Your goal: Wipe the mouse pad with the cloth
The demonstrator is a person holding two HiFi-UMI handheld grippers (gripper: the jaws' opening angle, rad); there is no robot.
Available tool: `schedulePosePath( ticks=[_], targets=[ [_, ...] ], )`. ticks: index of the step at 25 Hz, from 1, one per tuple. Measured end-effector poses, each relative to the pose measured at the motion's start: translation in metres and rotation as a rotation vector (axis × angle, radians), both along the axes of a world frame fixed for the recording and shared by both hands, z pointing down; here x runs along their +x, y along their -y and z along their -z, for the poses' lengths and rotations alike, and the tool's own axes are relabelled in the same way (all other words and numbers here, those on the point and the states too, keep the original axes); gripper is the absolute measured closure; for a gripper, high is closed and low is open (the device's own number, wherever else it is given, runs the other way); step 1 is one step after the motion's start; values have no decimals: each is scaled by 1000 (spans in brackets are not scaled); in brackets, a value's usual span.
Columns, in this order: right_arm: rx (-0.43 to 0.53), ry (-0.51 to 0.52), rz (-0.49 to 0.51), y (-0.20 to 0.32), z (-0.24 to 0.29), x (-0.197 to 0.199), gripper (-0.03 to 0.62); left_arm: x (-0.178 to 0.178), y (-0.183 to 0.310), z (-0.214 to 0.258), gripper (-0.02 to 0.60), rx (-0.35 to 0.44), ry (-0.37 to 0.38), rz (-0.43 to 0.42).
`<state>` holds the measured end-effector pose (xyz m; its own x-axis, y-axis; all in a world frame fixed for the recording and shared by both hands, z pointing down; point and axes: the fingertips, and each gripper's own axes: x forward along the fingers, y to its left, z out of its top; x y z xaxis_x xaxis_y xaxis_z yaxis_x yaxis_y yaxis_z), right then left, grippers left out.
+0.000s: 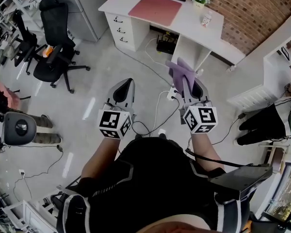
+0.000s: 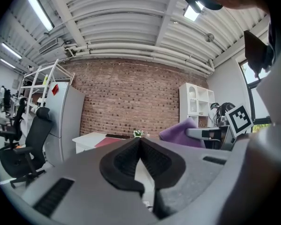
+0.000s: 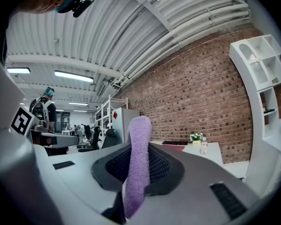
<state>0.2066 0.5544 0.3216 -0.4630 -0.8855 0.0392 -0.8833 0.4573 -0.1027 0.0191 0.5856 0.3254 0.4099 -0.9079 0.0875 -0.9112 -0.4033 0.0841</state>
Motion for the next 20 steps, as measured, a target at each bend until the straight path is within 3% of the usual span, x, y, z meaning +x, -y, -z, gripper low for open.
schedulePosePath(
  ticks=[11,14,20],
  targets=[
    [-4,-24,-38,-1,-6,-40,533,-51,5,-17,578,-8,-24,-17],
    [-16,-35,-23,5,-10,-49,533,-56,11,-21,578,-21,-54,-15],
    [-17,-28,11,47,-16,-57,533,-56,45,-27,578,-26,-42,-11]
  ],
)
